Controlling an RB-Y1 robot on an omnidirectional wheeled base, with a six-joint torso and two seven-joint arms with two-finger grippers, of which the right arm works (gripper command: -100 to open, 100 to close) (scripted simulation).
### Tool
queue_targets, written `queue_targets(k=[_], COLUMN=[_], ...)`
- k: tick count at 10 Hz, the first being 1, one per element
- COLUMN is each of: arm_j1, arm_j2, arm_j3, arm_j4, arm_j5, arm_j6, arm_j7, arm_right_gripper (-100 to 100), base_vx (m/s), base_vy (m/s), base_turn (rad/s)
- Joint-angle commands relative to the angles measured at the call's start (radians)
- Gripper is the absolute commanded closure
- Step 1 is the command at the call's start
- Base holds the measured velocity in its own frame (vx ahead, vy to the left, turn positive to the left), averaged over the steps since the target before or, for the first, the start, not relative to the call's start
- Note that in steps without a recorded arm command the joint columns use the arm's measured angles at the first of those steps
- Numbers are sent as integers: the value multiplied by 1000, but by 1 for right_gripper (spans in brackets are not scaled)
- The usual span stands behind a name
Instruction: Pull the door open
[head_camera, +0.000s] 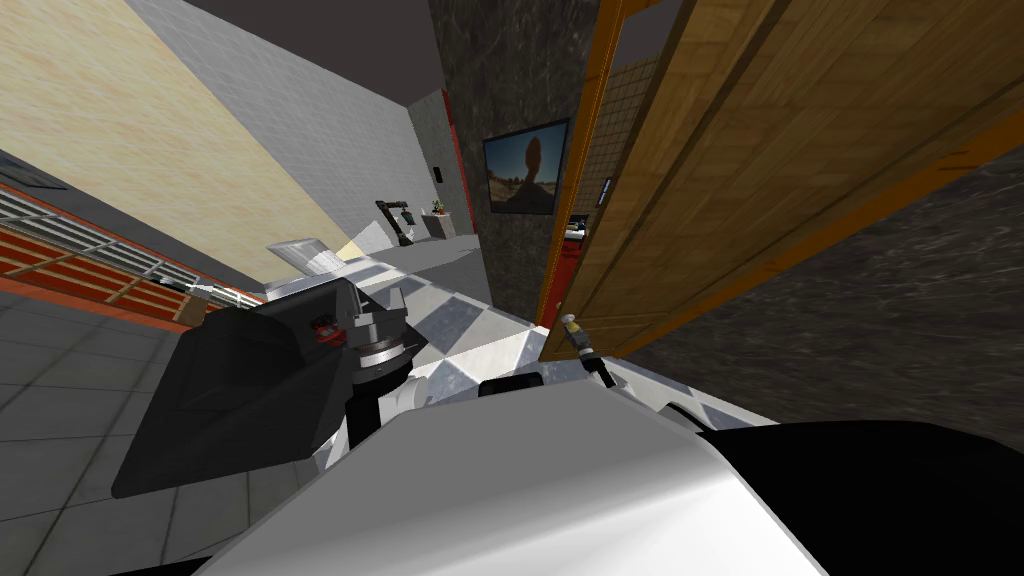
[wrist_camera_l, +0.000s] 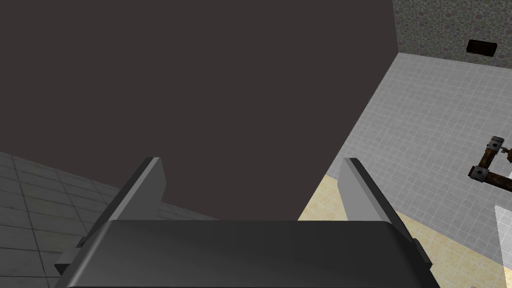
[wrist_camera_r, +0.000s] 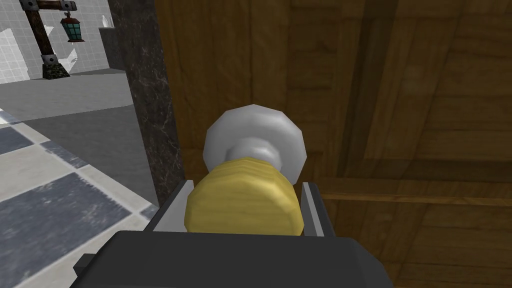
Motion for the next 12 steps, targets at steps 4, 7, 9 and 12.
queue_targets(k=[4, 7, 9, 12], arm_j1=[11, 11, 10, 10], arm_j2=[-7, -7, -7, -7], arm_j3=[17, 17, 16, 16], arm_j4=[2, 3, 3, 4], arm_j5=[9, 9, 8, 8], arm_j6=[-15, -15, -15, -15], arm_j7=[-17, -17, -17, -17], arm_right_gripper=[100, 100, 100, 100], base_vx=[-177, -233, -186, -176], base_vy=[-34, -6, -4, -17], base_turn=[43, -1, -8, 10])
